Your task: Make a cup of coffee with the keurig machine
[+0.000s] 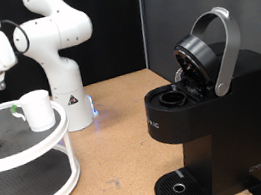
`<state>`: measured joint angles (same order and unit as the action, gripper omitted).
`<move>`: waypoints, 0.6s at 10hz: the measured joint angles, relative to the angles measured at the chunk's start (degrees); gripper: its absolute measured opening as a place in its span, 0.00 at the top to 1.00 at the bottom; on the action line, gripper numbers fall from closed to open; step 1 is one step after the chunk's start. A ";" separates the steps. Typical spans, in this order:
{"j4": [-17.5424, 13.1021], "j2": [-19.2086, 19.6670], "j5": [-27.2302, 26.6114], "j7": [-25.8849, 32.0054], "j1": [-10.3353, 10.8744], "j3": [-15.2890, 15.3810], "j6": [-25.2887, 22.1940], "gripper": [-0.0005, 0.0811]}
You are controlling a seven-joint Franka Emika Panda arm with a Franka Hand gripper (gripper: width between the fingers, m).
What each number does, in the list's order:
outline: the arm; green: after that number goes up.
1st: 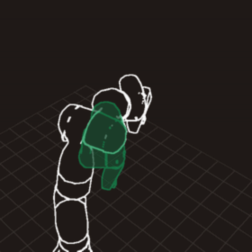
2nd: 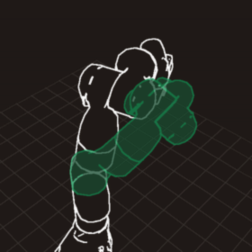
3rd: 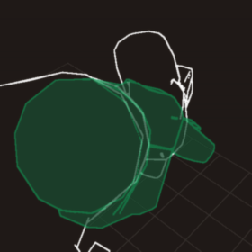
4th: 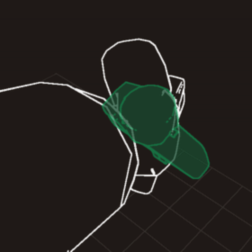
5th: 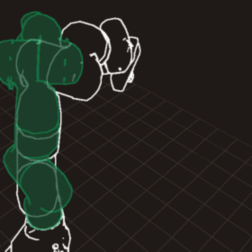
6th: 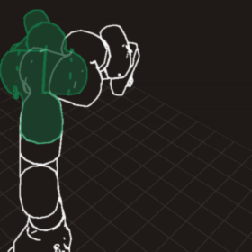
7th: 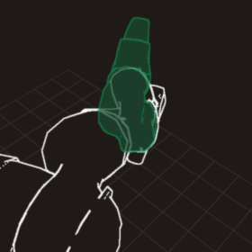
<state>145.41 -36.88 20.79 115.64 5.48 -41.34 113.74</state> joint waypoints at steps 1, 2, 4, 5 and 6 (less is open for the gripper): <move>0.60 0.81 0.84 0.00 -0.01 -0.27 1.16 0.01; 1.11 1.68 1.57 0.00 -0.01 -0.51 2.43 0.01; 1.87 3.19 2.43 0.66 -0.01 -1.29 5.16 0.01; 2.16 3.89 2.60 1.53 0.00 -1.88 6.76 0.01; 2.36 4.55 2.65 2.51 0.01 -2.40 8.10 0.01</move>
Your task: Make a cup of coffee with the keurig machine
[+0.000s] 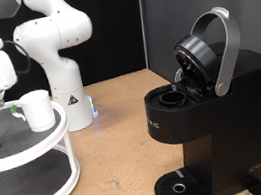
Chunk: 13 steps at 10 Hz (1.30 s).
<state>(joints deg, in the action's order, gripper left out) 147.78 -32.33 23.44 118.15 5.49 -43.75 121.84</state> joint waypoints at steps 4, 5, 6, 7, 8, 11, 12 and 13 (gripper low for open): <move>-0.02 1.49 -0.37 2.88 0.49 -2.15 1.40 0.01; -0.02 1.73 -0.38 2.90 0.50 -2.43 1.62 0.01; 0.03 2.19 -0.35 2.90 0.50 -2.63 2.25 0.01; 0.13 2.83 -0.35 2.90 0.50 -2.85 2.83 0.01; 0.25 3.60 -0.35 2.90 0.51 -3.04 3.29 0.01; 1.29 5.96 -0.37 3.08 1.04 -3.85 5.94 0.01; 1.80 6.53 -0.39 3.26 1.26 -4.10 7.09 0.01; 2.28 7.00 -0.42 3.34 1.54 -4.34 7.88 0.01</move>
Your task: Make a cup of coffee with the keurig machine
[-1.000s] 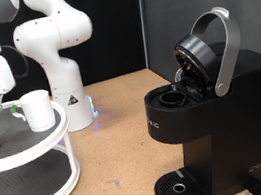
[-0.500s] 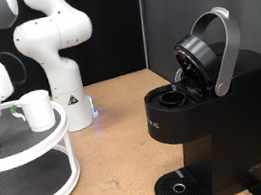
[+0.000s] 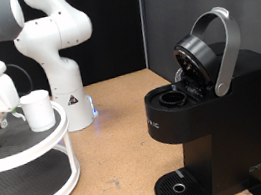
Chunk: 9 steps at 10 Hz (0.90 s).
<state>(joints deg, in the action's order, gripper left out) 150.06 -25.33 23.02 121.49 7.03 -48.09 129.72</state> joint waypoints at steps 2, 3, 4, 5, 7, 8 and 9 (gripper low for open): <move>1.14 0.59 0.00 0.00 0.27 -0.17 1.59 0.01; 1.61 1.04 0.00 0.00 0.27 -0.20 2.32 0.01; 2.05 1.49 0.02 0.00 0.27 -0.26 3.17 0.01; 2.39 1.75 0.03 0.00 0.27 -0.36 3.73 0.01; 2.85 1.82 -0.02 0.02 0.28 -0.74 4.63 0.01; 2.96 1.82 -0.02 0.07 0.28 -0.91 4.94 0.01; 2.96 1.82 -0.02 0.08 0.28 -0.94 4.97 0.02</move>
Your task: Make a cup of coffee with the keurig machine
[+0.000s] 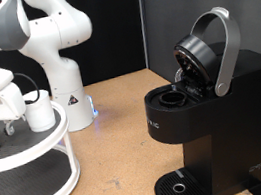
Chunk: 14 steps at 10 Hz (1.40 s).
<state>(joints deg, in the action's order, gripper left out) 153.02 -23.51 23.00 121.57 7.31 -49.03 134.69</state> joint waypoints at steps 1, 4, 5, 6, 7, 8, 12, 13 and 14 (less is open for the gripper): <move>0.00 0.00 0.00 0.00 0.00 0.00 0.04 0.02; -0.03 0.00 0.00 0.00 0.00 0.00 0.08 0.41; -0.06 0.00 -0.05 0.00 0.00 0.00 0.08 0.41; -0.14 -0.03 -0.25 -0.06 -0.01 0.00 0.06 0.41; -0.34 -0.22 -0.88 -0.07 -0.01 0.00 -0.08 0.41; -0.80 -0.90 -2.04 -0.03 -0.01 0.03 -0.91 0.41; -4.65 -6.52 -5.37 1.07 -0.06 0.32 -9.76 0.42; -5.44 -7.70 -5.36 1.07 -0.08 0.50 -11.51 0.42; -6.28 -8.66 -4.92 1.07 -0.16 0.93 -13.23 0.42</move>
<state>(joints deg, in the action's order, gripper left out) 146.73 -32.17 18.08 122.64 7.15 -48.11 121.46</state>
